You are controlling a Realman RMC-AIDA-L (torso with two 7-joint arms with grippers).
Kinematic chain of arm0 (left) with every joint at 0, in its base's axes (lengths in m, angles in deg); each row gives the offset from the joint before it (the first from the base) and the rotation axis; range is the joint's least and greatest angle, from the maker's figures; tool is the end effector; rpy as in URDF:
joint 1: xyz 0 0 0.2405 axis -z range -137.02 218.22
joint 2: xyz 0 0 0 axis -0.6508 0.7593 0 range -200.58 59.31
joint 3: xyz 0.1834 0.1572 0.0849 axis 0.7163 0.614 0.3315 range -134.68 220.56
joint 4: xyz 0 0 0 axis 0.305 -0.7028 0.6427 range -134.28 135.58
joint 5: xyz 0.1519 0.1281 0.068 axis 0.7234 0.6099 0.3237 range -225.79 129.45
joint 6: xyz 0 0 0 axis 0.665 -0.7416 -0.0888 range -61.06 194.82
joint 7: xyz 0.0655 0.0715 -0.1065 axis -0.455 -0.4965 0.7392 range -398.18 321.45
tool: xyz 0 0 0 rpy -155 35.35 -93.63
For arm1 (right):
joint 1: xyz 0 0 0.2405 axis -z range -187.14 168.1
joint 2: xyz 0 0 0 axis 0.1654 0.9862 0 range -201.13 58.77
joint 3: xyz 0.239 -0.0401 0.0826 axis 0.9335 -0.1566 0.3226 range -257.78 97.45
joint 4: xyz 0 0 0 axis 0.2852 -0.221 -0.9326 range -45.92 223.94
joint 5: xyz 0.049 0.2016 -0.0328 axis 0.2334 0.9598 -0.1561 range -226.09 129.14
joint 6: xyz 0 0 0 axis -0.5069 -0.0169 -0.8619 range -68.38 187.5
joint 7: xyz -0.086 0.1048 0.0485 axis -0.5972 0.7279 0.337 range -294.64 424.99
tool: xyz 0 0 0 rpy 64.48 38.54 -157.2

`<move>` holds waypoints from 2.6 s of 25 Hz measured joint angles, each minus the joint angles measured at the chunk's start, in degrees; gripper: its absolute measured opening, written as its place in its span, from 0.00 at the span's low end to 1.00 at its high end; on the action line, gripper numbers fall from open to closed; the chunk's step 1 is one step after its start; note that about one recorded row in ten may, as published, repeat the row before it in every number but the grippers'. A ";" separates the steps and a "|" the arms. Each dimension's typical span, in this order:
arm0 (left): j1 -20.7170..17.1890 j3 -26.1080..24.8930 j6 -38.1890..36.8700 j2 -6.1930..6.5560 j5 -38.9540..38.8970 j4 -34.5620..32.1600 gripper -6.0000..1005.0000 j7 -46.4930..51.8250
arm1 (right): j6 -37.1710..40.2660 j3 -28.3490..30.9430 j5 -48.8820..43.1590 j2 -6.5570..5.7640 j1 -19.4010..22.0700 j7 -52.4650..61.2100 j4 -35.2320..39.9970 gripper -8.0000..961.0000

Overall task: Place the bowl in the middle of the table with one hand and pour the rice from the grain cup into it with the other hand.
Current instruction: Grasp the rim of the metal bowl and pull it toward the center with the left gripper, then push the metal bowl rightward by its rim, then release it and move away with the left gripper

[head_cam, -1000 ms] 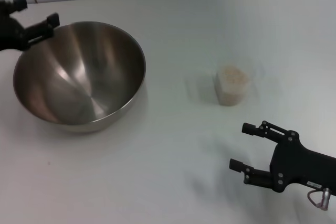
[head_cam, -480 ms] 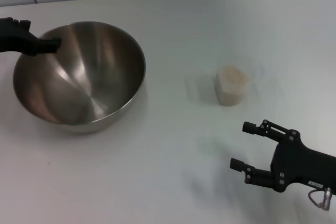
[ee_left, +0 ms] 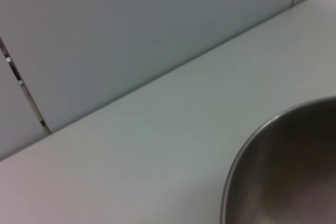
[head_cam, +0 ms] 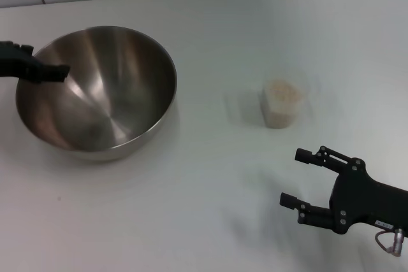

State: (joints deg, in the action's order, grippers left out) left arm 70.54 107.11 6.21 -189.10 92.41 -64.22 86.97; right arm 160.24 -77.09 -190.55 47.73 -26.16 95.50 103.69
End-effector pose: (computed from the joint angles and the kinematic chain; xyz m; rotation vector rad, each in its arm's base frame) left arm -0.2485 0.4042 0.0382 -2.3185 -0.7827 0.0732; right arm 0.3351 0.1942 -0.0324 -2.4812 0.3454 0.8822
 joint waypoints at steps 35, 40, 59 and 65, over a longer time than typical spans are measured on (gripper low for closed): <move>4.58 -1.84 -1.86 0.29 3.30 4.51 0.16 -0.30 | 0.13 0.09 0.14 -0.09 -0.32 0.02 0.09 0.84; 7.62 -7.70 -4.01 0.51 3.31 7.83 0.10 -0.50 | 0.06 0.09 0.05 -0.09 -0.57 0.46 0.09 0.84; 19.16 -25.29 -14.88 7.12 1.07 23.84 0.05 -1.05 | -0.10 0.09 -0.19 -0.09 -1.04 1.54 0.09 0.84; 20.90 -26.39 -19.77 8.45 0.12 25.08 0.06 -1.35 | -0.21 0.01 -0.23 -0.06 -1.37 2.74 0.77 0.84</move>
State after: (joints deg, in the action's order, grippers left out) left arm 91.44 80.72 -13.56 -180.65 92.53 -39.14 85.62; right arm 160.04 -77.09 -190.77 47.67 -27.53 98.24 104.45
